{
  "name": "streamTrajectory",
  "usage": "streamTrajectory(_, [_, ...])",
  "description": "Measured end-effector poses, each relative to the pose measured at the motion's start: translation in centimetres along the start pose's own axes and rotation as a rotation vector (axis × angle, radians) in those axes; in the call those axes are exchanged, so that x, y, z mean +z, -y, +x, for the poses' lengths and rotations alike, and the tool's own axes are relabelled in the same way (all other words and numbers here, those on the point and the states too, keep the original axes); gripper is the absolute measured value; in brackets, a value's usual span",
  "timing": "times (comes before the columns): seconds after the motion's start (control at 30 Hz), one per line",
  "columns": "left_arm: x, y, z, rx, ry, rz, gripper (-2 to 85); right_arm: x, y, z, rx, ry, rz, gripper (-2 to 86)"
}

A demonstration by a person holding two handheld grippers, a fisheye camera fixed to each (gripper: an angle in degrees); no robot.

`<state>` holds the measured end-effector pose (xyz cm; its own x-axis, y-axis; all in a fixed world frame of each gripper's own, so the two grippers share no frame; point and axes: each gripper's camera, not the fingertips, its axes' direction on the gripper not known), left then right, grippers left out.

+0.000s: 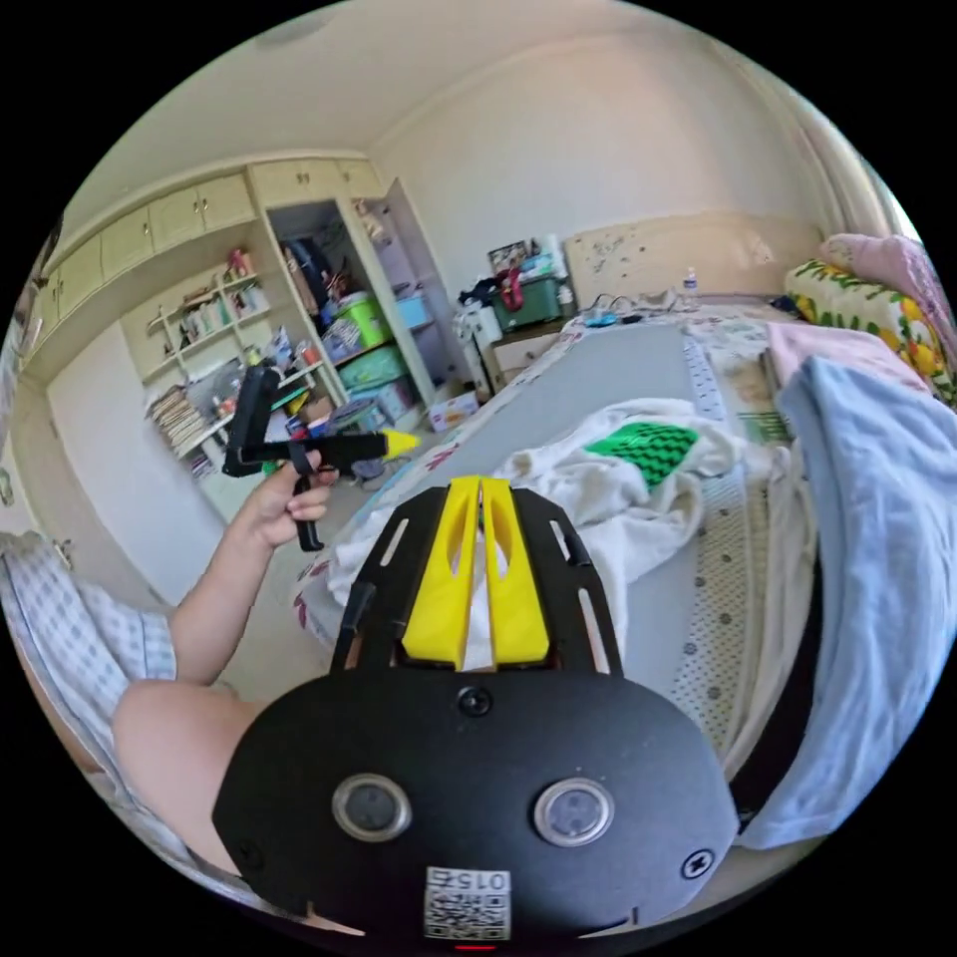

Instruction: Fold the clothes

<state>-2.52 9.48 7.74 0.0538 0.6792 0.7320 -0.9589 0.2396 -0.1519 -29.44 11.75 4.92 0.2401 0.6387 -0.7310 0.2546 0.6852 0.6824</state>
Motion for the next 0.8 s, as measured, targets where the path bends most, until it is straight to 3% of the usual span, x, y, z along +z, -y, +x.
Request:
streamTrajectory(0.1, [5.0, 2.7, 0.5, 0.057, 0.065, -0.118, 12.9, 0.6, -0.2, 4.2, 0.075, -0.214, -0.088, 9.7])
streamTrajectory(0.23, [8.9, 4.3, 0.5, 0.077, 0.021, -0.223, 5.6, 5.0, -0.3, 8.4, 0.126, -0.213, -0.27, 12.8])
streamTrajectory(0.37, [2.8, 3.7, -1.8, -0.035, -0.038, 0.025, 0.6, 10.2, -2.7, 10.5, 0.09, -0.086, -0.415, 7.8])
streamTrajectory(0.5, [-8.2, -0.9, -6.4, -0.227, 0.043, 0.336, -0.2, 5.0, -6.9, 9.9, 0.065, -0.089, -0.257, 4.2])
streamTrajectory(0.6, [-14.2, -6.6, -9.7, -0.38, 0.203, 0.447, -0.3, -3.4, -12.0, 11.3, 0.157, -0.121, -0.066, 3.5])
streamTrajectory(0.8, [-17.4, -16.0, -12.3, -0.589, 0.288, 0.366, 0.0, -18.4, -22.5, 14.5, 0.321, -0.282, 0.162, 1.7])
